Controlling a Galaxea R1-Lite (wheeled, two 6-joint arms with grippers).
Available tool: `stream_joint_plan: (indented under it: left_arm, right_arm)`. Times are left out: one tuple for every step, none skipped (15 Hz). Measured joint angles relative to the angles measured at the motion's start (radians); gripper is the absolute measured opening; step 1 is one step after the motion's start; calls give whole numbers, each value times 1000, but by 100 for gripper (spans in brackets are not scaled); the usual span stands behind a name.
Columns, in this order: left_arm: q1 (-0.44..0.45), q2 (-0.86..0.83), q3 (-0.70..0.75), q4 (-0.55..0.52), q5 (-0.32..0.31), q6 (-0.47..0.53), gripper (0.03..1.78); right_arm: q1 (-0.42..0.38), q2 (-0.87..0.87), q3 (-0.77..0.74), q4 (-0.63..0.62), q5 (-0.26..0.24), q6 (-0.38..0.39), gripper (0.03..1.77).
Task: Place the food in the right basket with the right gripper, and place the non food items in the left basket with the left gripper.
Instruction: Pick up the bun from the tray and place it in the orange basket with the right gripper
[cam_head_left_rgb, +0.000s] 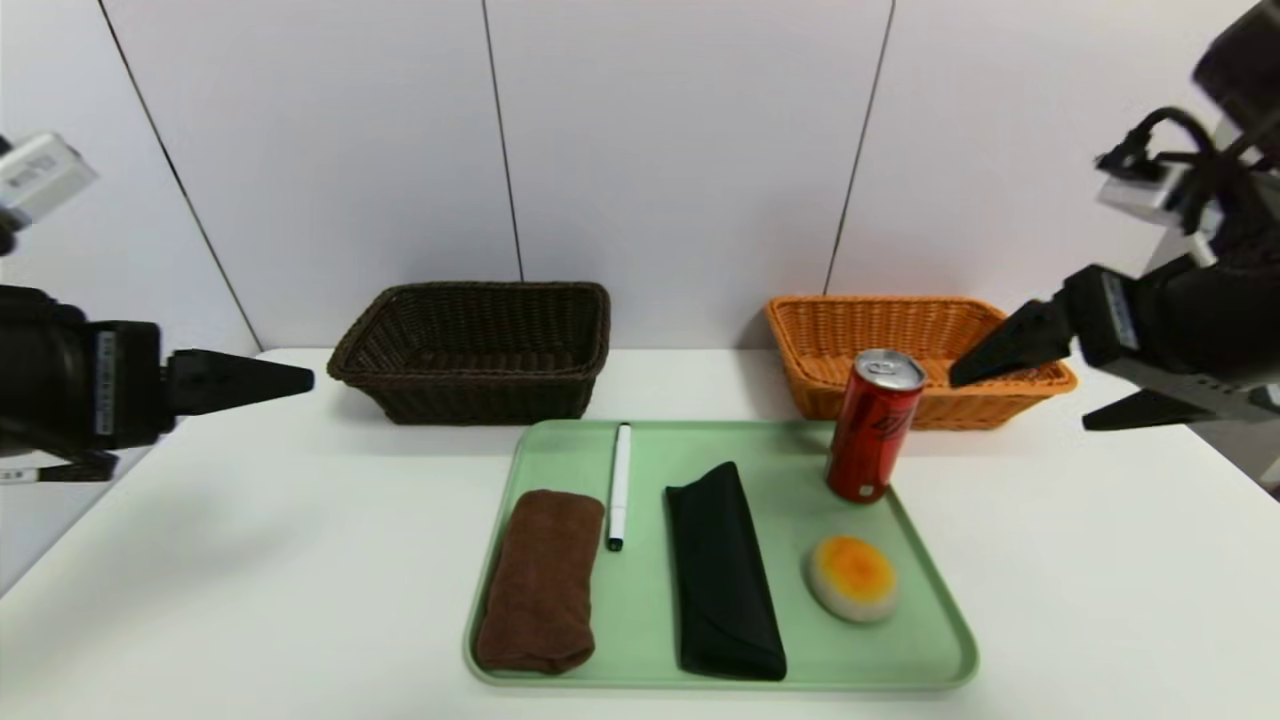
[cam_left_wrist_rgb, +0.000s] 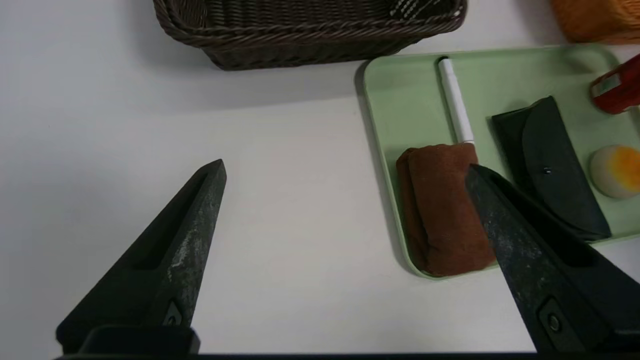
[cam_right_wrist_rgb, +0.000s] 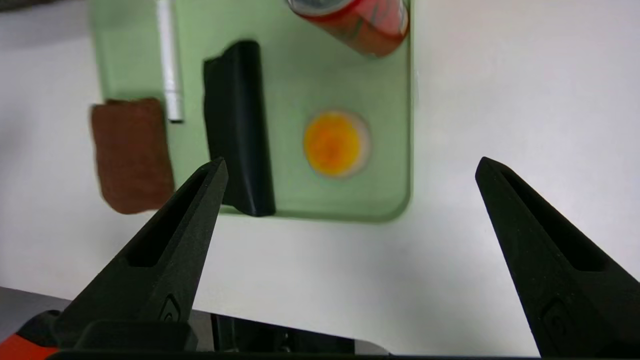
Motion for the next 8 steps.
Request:
stream_joint_plan:
  left_arm:
    - [-42,35,-3,-2,57,-22,169]
    - [-74,64,-5,-4,100,-46,169]
    - [-96,89,-5,-5,116,-59,169]
    - [-110,109,-5,-6,118,-62,169]
    - [-118,124,-5,-7,119,-67,169]
    - [-122,138,-7,-8,119,-73,169]
    - [-125,149,-7,-8,119,-77,169]
    - [-127,156,-7,-8,119,-82,169]
  right_arm:
    - [29,38,0,28,-15,32,171]
    - [56,70,0,50,-21,61,171]
    - [79,96,3,66,-26,87,171]
    - [103,120,10,69,-37,109,171]
    - [127,140,21,70,-57,121,171]
    - [151,157,33,69,-79,130,171]
    - [172,176,43,67,-97,148,171]
    - [196,196,49,66,-110,176,171]
